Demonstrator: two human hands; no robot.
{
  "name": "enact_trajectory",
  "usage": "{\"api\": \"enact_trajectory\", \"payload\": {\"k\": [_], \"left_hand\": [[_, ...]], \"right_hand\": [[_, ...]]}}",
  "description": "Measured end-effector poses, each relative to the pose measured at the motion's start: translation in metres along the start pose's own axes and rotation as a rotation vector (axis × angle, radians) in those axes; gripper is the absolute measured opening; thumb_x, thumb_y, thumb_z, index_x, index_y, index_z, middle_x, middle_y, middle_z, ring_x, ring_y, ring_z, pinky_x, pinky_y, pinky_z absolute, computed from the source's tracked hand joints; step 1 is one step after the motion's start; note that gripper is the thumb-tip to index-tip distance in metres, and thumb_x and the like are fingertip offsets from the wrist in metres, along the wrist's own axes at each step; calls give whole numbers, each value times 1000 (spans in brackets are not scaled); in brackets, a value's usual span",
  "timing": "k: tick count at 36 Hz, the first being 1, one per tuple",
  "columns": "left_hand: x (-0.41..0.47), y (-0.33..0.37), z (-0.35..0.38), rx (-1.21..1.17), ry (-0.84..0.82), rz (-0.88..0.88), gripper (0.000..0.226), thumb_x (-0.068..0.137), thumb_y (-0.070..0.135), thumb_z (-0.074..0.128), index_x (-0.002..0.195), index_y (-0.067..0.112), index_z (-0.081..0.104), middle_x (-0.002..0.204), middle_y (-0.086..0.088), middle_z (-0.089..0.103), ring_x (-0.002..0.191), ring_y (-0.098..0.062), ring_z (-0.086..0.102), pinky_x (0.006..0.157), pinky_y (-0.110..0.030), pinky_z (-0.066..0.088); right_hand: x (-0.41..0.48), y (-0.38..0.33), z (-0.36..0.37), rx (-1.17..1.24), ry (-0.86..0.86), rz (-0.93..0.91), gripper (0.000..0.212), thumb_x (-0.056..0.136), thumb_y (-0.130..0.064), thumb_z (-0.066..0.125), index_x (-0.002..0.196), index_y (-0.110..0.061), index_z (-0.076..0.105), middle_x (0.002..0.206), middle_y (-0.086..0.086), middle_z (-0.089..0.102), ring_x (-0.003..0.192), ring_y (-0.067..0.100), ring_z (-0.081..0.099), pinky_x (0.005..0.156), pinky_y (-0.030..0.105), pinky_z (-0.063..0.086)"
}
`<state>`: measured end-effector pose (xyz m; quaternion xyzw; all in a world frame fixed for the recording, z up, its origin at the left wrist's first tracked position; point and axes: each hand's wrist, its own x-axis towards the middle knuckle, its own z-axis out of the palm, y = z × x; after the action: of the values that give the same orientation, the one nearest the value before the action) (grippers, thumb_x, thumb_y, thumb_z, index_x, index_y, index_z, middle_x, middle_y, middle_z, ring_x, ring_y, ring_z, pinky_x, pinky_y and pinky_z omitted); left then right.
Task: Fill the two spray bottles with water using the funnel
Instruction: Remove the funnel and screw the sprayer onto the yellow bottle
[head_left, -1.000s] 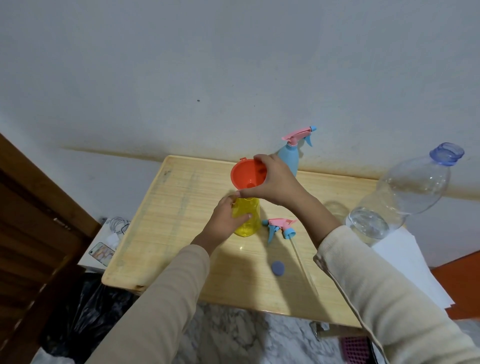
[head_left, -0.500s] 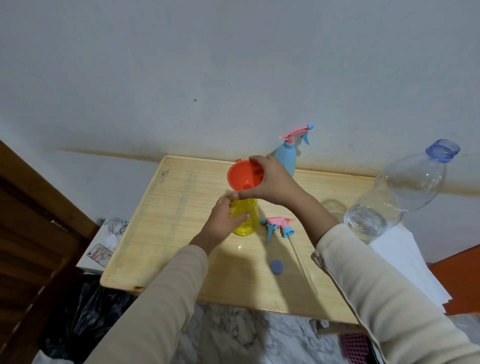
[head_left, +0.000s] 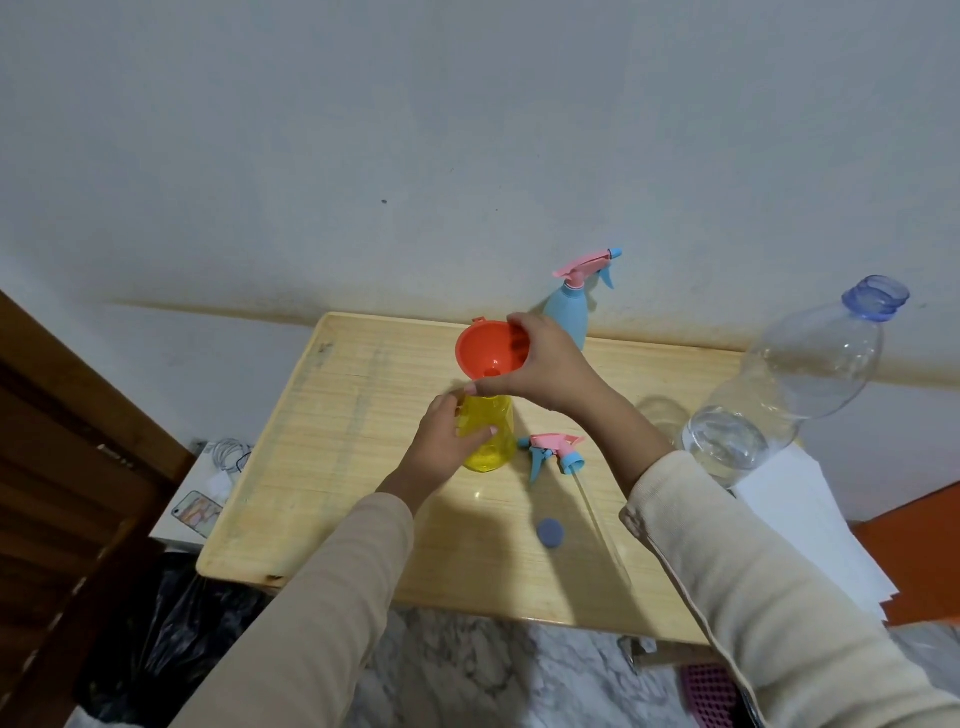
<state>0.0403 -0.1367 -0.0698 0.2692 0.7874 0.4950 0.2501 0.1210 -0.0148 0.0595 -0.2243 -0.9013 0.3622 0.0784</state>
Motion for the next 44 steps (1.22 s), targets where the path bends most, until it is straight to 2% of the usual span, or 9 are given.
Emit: {"api": "enact_trajectory", "payload": {"k": [6, 13, 16, 19, 24, 29, 33, 38, 44], "left_hand": [[-2, -3, 2, -34, 7, 21, 63, 83, 25, 72, 138, 22, 41, 129, -2, 45, 122, -17, 47, 101, -31, 42], [-4, -6, 1, -65, 12, 31, 67, 78, 33, 75, 137, 22, 45, 126, -1, 45, 121, -15, 47, 102, -33, 42], [-6, -5, 2, -89, 19, 29, 69, 70, 40, 71, 133, 24, 47, 124, -1, 45, 117, -13, 47, 102, -36, 43], [-7, -4, 4, -113, 35, 36, 62, 79, 27, 75, 134, 20, 47, 126, -3, 44, 117, -14, 46, 100, -34, 43], [-8, -2, 4, -130, 43, 24, 68, 70, 34, 72, 132, 20, 49, 125, -3, 44, 114, -12, 48, 97, -30, 44], [-9, -2, 5, -137, 55, 24, 73, 61, 48, 71, 128, 26, 52, 121, 0, 47, 112, -8, 50, 91, -23, 45], [-9, -3, 8, -137, 79, 25, 69, 68, 40, 70, 133, 23, 50, 124, 1, 46, 111, -7, 49, 88, -19, 41], [-11, -4, 9, -144, 67, 20, 84, 59, 59, 67, 134, 27, 47, 126, 2, 43, 117, -10, 48, 98, -28, 42], [-13, -2, 10, -146, 65, 22, 87, 58, 60, 66, 135, 26, 44, 127, 3, 42, 118, -9, 46, 97, -24, 41]], "right_hand": [[-3, 4, -1, 38, 37, 30, 100, 57, -44, 86, 138, -12, 37, 132, 6, 43, 116, 20, 46, 84, 26, 39], [-8, 13, -20, 137, 97, 44, 90, 55, -45, 87, 130, -15, 47, 124, 3, 51, 110, 19, 52, 85, 31, 47], [-11, 26, -31, 159, 221, 70, 85, 56, -41, 88, 127, -14, 50, 123, 5, 44, 106, 18, 49, 85, 26, 43], [-18, 51, -34, 161, 290, 155, 90, 57, -39, 88, 132, -12, 46, 127, 8, 35, 109, 16, 44, 90, 23, 38], [-39, 105, -12, 72, 209, 337, 98, 63, -32, 86, 140, -4, 33, 136, 15, 29, 122, 26, 43, 92, 21, 32], [-54, 146, 13, 63, 237, 418, 83, 62, -34, 86, 123, 0, 42, 129, 19, 38, 117, 28, 43, 80, 18, 28], [-51, 161, 18, 77, 268, 435, 87, 62, -29, 87, 128, 1, 39, 131, 21, 40, 121, 30, 40, 84, 22, 30], [-43, 169, 14, 73, 264, 436, 84, 66, -24, 84, 131, 2, 37, 135, 21, 35, 125, 32, 37, 98, 32, 34], [-35, 171, 11, 86, 211, 468, 90, 69, -21, 82, 139, -1, 29, 138, 20, 34, 126, 32, 38, 100, 32, 35]]}}
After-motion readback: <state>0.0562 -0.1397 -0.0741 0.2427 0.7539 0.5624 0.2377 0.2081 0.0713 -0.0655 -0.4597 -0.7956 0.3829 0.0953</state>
